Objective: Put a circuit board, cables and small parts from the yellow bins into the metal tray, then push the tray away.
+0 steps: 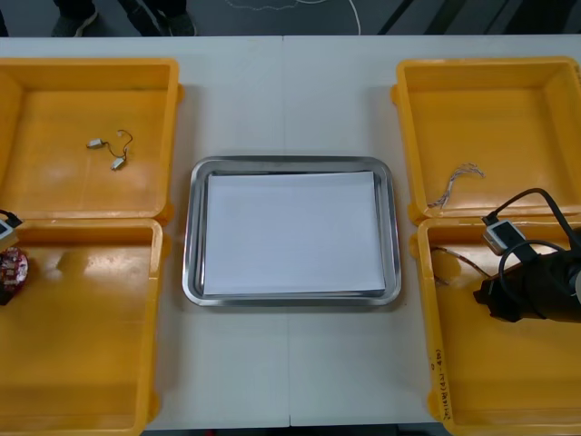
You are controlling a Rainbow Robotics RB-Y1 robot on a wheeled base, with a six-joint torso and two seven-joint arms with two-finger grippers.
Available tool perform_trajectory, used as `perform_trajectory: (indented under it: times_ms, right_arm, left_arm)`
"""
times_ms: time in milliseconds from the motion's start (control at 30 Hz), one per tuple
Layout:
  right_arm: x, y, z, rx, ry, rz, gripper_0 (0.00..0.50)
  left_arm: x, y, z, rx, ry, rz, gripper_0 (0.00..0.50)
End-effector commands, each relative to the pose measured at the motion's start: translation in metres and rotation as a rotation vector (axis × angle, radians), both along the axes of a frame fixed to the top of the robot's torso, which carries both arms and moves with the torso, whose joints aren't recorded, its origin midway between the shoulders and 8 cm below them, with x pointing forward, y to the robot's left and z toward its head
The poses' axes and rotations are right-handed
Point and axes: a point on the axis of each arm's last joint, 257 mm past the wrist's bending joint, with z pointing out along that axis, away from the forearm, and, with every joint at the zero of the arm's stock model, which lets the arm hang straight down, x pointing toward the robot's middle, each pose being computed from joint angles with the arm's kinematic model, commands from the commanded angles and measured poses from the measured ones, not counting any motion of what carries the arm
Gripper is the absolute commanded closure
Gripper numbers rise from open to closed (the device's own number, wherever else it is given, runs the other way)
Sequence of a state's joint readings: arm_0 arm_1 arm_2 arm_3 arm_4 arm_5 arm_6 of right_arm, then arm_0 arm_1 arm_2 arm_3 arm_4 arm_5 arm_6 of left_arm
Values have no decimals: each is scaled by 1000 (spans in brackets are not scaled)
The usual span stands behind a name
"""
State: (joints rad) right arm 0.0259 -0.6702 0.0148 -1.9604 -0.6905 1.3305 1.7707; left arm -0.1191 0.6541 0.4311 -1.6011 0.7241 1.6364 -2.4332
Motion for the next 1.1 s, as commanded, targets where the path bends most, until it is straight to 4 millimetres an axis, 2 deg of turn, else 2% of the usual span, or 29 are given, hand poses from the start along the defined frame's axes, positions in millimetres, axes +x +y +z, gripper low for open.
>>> perform_trajectory:
  times_ms: [33, 100, 167, 200, 233, 267, 300, 367, 467, 800, 1100]
  right_arm:
    - [-6, -17, -6, -69, 1, 20, 0]
    - [-6, -18, -7, -70, 1, 17, 0]
    - [-5, -20, -8, -73, -1, 13, 0]
    - [-5, -21, -8, -75, 0, 12, 46]
    - [-5, -22, -8, -77, -1, 10, 133]
    - [-5, -21, -8, -78, 0, 10, 259]
    - [-5, -22, -8, -78, -1, 8, 301]
    - [-5, -22, -9, -75, 2, 7, 416]
    - [-5, -22, -9, -74, 2, 5, 500]
    - [-8, -27, -6, -81, 15, 11, 500]
    - [-23, -38, 10, -68, 75, 40, 500]
  left_arm:
    - [9, 11, 22, 33, -36, -34, 451]
    - [8, 11, 22, 33, -34, -34, 500]
    - [7, 11, 22, 31, -29, -33, 500]
    - [7, 11, 21, 30, -28, -32, 500]
    - [6, 11, 21, 31, -26, -33, 500]
    - [6, 10, 22, 29, -28, -33, 500]
    - [6, 11, 22, 28, -28, -32, 500]
    - [5, 8, 23, 19, -23, -34, 500]
    - [3, 6, 27, 18, -19, -35, 500]
    - [-21, -8, 41, 3, 23, 30, 500]
    - [-42, -35, 40, -6, 20, 120, 500]
